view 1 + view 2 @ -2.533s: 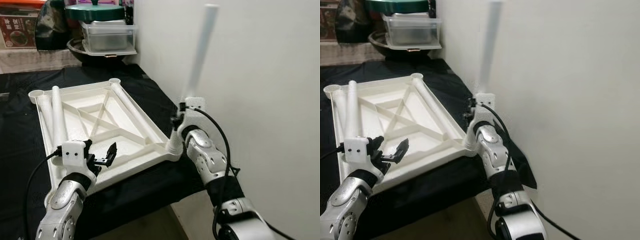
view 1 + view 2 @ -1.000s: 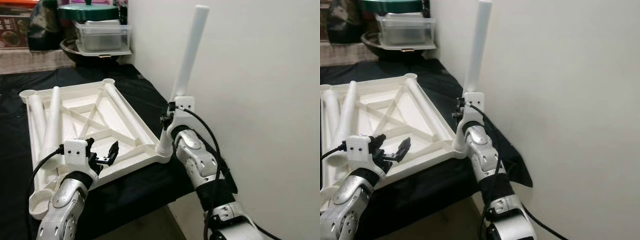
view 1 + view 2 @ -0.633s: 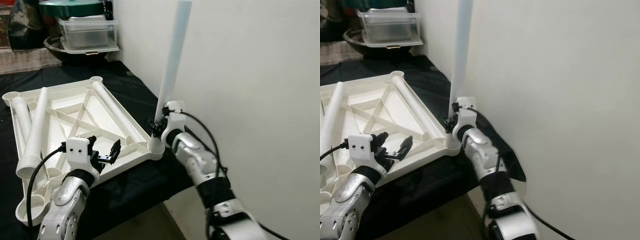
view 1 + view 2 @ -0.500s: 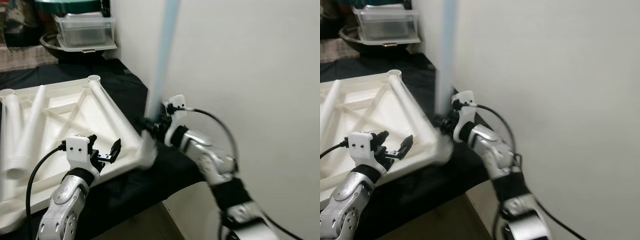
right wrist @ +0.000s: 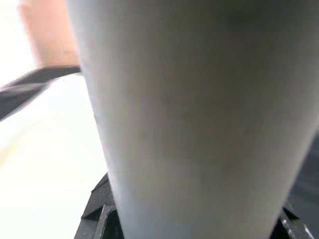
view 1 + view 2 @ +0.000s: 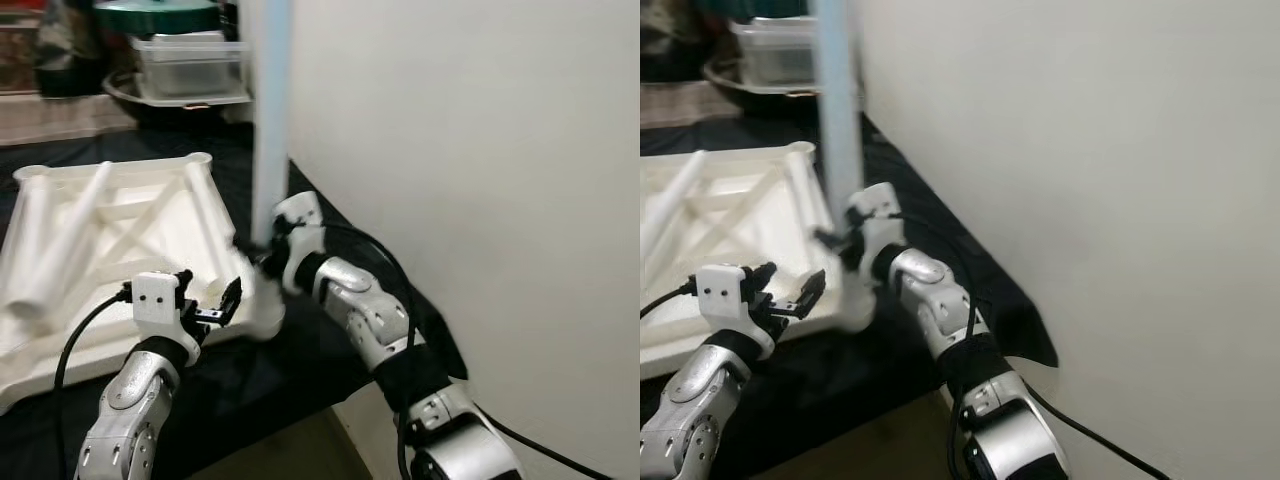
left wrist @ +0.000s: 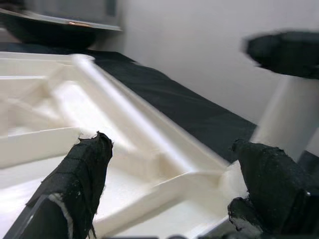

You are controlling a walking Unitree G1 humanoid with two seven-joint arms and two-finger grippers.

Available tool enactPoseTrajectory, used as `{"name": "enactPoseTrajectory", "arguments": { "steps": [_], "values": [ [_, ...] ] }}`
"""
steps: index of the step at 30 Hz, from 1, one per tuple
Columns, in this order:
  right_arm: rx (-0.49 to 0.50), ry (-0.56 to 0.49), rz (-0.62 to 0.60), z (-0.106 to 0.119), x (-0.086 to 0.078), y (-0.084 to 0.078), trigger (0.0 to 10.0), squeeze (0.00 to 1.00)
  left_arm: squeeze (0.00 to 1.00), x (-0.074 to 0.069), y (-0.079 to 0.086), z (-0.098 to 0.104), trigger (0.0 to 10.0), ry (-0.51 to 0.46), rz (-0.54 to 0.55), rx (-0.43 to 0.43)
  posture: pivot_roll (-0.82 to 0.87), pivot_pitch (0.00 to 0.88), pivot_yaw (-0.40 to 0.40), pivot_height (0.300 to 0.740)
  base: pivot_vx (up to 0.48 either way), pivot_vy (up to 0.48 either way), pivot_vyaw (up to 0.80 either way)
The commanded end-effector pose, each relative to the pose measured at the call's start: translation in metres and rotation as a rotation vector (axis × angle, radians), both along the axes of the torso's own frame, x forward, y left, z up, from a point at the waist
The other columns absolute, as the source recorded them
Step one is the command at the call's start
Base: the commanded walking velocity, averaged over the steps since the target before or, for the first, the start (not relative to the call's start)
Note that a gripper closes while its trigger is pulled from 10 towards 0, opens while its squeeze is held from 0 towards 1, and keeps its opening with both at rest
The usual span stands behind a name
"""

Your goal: Building children table

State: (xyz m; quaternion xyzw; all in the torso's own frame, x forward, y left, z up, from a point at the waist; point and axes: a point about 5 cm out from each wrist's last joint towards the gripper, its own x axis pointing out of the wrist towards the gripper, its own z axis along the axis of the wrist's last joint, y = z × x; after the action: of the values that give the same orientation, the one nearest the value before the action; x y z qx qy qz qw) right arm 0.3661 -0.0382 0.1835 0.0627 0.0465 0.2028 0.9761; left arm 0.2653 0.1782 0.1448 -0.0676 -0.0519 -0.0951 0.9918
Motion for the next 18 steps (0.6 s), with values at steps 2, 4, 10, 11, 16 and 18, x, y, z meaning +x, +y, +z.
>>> {"name": "enactPoseTrajectory", "arguments": {
  "steps": [2, 4, 10, 11, 16, 18],
  "values": [
    [-0.061, 0.206, -0.259, -0.042, -0.001, -0.040, 0.0, 0.00, 0.00, -0.001, -0.002, -0.002, 10.0, 0.007, -0.011, -0.005, 0.12, 0.000, -0.128, 0.740, 0.000, 0.000, 0.00],
    [-0.066, 0.223, -0.179, -0.046, -0.009, -0.029, 10.0, 0.00, 0.00, -0.002, -0.002, -0.002, 10.0, 0.008, -0.013, -0.005, 0.12, 0.000, -0.122, 0.740, 0.000, 0.000, 0.00],
    [0.005, 0.063, 0.055, -0.022, -0.019, 0.004, 10.0, 1.00, 0.00, -0.001, -0.003, -0.002, 10.0, 0.009, -0.017, -0.006, 0.11, 0.000, -0.116, 0.740, 0.000, 0.000, 0.00],
    [0.002, 0.049, 0.078, -0.018, -0.017, 0.005, 10.0, 1.00, 0.00, -0.001, -0.003, -0.002, 10.0, 0.009, -0.018, -0.006, 0.11, 0.000, -0.118, 0.740, 0.000, 0.000, 0.00],
    [0.058, 0.010, 0.227, -0.003, -0.015, 0.012, 10.0, 0.34, 0.00, 0.000, -0.003, -0.002, 10.0, 0.008, -0.019, -0.007, 0.12, 0.000, -0.121, 0.740, 0.000, 0.000, 0.00],
    [0.087, -0.016, 0.308, 0.005, -0.017, 0.015, 10.0, 0.00, 0.00, 0.000, -0.003, -0.002, 10.0, 0.008, -0.019, -0.007, 0.12, 0.000, -0.124, 0.740, 0.000, 0.000, 0.00]
  ]
}}
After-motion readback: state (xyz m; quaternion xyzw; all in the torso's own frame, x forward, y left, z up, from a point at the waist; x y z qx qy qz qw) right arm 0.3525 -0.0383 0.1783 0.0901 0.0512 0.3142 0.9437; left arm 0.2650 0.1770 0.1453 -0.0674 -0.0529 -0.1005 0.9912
